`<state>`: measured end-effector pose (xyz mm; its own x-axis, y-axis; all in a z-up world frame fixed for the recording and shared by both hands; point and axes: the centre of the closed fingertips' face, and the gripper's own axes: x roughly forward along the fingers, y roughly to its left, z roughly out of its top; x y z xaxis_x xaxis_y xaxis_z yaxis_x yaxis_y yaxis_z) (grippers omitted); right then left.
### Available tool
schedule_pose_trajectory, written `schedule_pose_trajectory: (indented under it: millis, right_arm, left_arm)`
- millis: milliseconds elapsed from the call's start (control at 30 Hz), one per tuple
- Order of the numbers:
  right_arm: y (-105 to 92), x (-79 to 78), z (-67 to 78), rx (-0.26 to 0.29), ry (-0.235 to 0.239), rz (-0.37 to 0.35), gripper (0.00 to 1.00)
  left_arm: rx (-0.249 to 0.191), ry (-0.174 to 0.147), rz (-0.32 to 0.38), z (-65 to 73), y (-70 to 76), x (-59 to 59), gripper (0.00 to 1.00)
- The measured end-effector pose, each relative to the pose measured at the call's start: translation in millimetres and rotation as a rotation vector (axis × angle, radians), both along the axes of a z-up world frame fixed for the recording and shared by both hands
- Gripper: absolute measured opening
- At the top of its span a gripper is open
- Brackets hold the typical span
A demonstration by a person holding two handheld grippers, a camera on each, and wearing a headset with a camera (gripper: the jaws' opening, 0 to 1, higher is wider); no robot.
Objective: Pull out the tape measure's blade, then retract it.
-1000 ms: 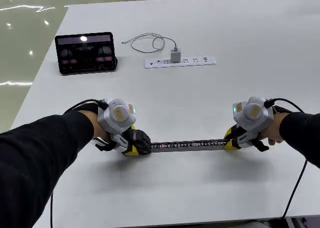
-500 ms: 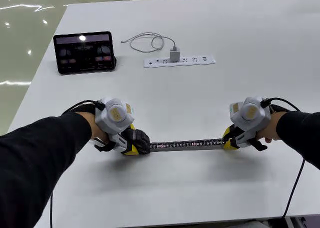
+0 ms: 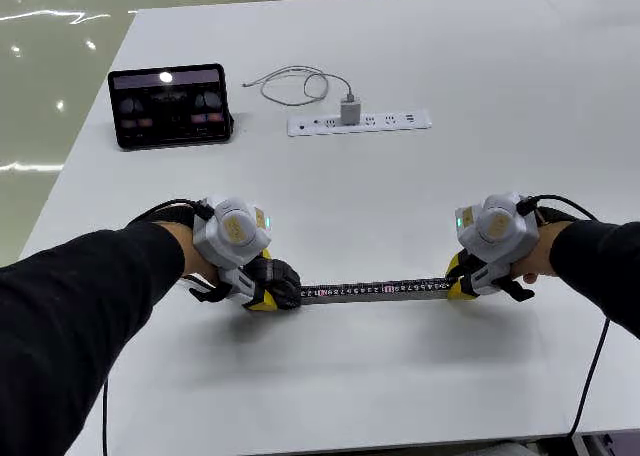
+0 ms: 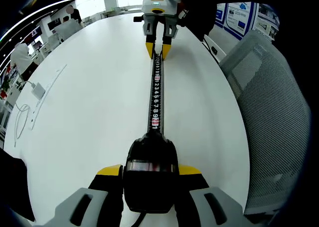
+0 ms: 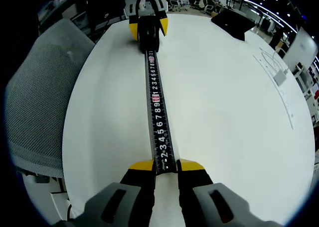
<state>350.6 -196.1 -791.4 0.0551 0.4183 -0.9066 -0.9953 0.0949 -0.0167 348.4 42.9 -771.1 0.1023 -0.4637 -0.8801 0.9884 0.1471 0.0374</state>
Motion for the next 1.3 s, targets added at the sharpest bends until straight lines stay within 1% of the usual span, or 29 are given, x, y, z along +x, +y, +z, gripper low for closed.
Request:
schedule_pose_trajectory:
  millis: [67, 100, 167, 300, 367, 400, 467, 533, 600, 700, 800, 967, 1000, 1033, 1067, 1100, 1167, 1200, 1233, 1267, 1300]
  right_arm:
    - [0.4, 0.9, -0.3, -0.003, -0.025, 0.026, 0.13]
    - [0.4, 0.9, -0.4, -0.002, -0.027, 0.021, 0.13]
    - [2.5, 0.2, -0.1, 0.017, -0.018, 0.004, 0.16]
    - [-0.2, 0.4, -0.7, 0.014, -0.012, -0.022, 0.25]
    - [-0.9, 2.0, 0.5, 0.020, -0.011, -0.043, 0.29]
    - [-0.3, 1.4, 1.9, 0.027, -0.007, -0.053, 0.30]
    - [-1.4, 3.4, 2.3, 0.029, -0.010, -0.061, 0.31]
    - [-1.4, 2.4, 3.9, 0.028, -0.011, -0.064, 0.33]
    - [-2.3, 2.7, 4.5, 0.027, -0.010, -0.070, 0.35]
    - [-3.1, 2.5, 6.2, 0.025, -0.006, -0.080, 0.37]
    - [-3.7, 1.9, 8.1, 0.023, -0.008, -0.088, 0.39]
    - [-2.3, -0.7, 11.3, 0.023, -0.005, -0.108, 0.44]
    - [-1.5, -0.7, 12.2, 0.026, -0.006, -0.114, 0.47]
    - [0.1, 0.0, 13.5, 0.036, -0.005, -0.133, 0.50]
    - [1.2, 0.2, 14.7, 0.043, 0.006, -0.165, 0.54]
    - [1.7, 0.7, 15.6, 0.046, 0.005, -0.167, 0.57]
    - [1.9, 0.8, 17.7, 0.051, -0.007, -0.162, 0.58]
    - [1.7, 1.1, 19.0, 0.053, -0.015, -0.159, 0.55]
    - [1.4, 1.4, 19.7, 0.055, -0.016, -0.163, 0.53]
    - [0.9, 1.7, 19.7, 0.055, -0.014, -0.173, 0.53]
    - [0.5, 2.0, 20.4, 0.059, -0.013, -0.183, 0.56]
  left_arm:
    - [0.000, 0.004, 0.004, -0.1, 0.2, 0.4, 0.36]
    - [0.002, 0.006, 0.006, -0.1, 0.5, 0.6, 0.36]
    - [0.002, 0.010, 0.014, 0.5, 0.4, 0.1, 0.36]
    - [0.004, 0.013, 0.026, 3.8, 1.4, 0.9, 0.36]
    - [-0.006, 0.014, 0.042, 7.0, 1.6, 2.4, 0.39]
    - [-0.019, 0.032, 0.070, 8.8, 2.0, 3.2, 0.40]
    - [-0.023, 0.015, 0.075, 11.8, 3.6, 6.7, 0.45]
    - [-0.021, 0.017, 0.082, 12.9, 4.7, 7.2, 0.52]
    - [-0.026, 0.015, 0.086, 15.3, 5.9, 6.9, 0.56]
    - [-0.028, 0.000, 0.107, 17.2, 10.0, 9.3, 0.63]
    - [-0.026, -0.006, 0.120, 17.8, 11.9, 9.5, 0.71]
    - [-0.027, 0.000, 0.134, 18.5, 13.2, 6.2, 0.78]
    - [-0.031, -0.001, 0.132, 18.8, 12.9, 5.3, 0.78]
    - [-0.031, 0.000, 0.132, 18.8, 13.2, 4.9, 0.78]
    - [-0.028, 0.003, 0.139, 18.3, 14.0, 5.2, 0.79]
    - [-0.026, 0.005, 0.151, 17.9, 14.8, 5.6, 0.81]
    - [-0.037, 0.022, 0.165, 18.5, 14.2, 3.3, 0.85]
    - [-0.043, 0.022, 0.168, 19.4, 13.6, 2.6, 0.86]
    - [-0.054, 0.021, 0.172, 20.7, 12.2, 2.3, 0.90]
    - [-0.059, 0.019, 0.178, 21.2, 12.2, 3.1, 0.94]
    - [-0.067, 0.011, 0.189, 22.2, 12.4, 5.2, 0.99]
